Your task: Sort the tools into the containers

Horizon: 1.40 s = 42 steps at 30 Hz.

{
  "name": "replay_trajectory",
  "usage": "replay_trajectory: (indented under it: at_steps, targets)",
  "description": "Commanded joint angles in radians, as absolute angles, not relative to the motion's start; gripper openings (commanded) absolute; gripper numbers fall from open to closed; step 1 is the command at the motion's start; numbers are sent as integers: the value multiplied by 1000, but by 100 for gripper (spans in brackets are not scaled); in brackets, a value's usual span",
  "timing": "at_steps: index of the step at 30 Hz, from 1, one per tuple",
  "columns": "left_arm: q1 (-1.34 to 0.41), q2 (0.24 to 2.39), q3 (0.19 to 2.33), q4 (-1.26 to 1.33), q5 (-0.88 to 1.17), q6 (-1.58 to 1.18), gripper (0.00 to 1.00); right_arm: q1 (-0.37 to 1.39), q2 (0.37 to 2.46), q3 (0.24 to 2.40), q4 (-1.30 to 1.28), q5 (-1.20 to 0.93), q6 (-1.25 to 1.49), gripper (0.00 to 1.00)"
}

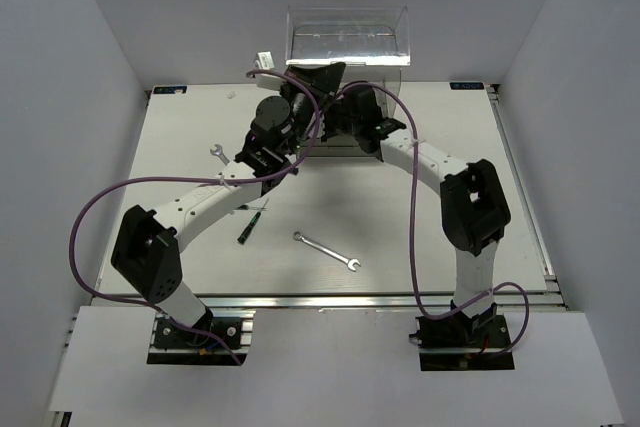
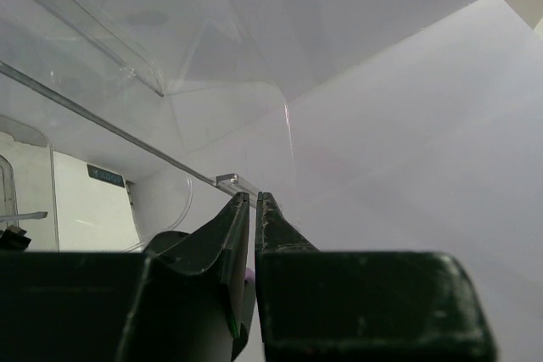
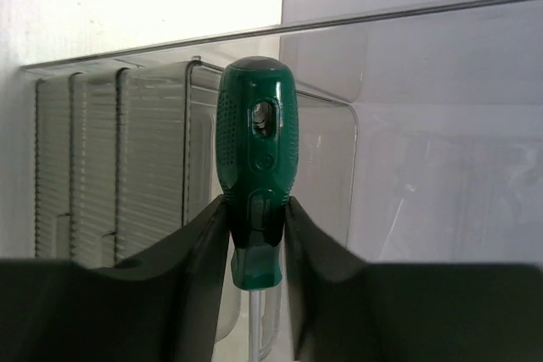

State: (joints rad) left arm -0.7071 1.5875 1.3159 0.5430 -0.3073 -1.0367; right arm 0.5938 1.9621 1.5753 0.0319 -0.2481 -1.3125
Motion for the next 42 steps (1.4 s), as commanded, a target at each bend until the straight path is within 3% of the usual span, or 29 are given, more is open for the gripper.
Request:
replay_trajectory:
  at_steps: [1, 7, 11, 17, 19, 21, 26, 34, 40, 42]
  targets:
    - [-715, 1536, 1327, 548, -301, -1035, 11, 574, 1988, 1644, 61, -177, -1298, 37]
    - [-715, 1539, 1325, 551, -298, -1037, 11, 574, 1977, 1649, 52, -172, -1266, 51]
    - [-715, 1545, 1330, 551, -295, -1037, 11, 574, 1939, 1620, 54, -193, -1240, 52]
    - [-715, 1545, 1327, 554, -296, -1040, 11, 566, 1770, 1497, -9, -406, -1219, 44]
    - [-715, 1545, 1321, 557, -295, -1040, 11, 563, 1665, 1371, -81, -506, -1294, 34]
    - [-715, 1543, 1313, 561, -295, -1045, 11, 563, 1623, 1336, -66, -508, -1283, 32]
    - [-715, 1525, 1292, 569, -285, -1040, 11, 552, 1604, 1255, 84, -325, -1151, 36]
    - [-715, 1439, 1188, 563, -293, -1020, 11, 494, 1666, 1348, 123, -241, -1037, 38]
    - [-715, 1301, 1054, 461, -302, -951, 12, 453, 1628, 1413, -79, -400, -941, 37]
    - [-715, 1252, 969, 417, -305, -965, 17, 419, 1556, 1398, -194, -496, -841, 27]
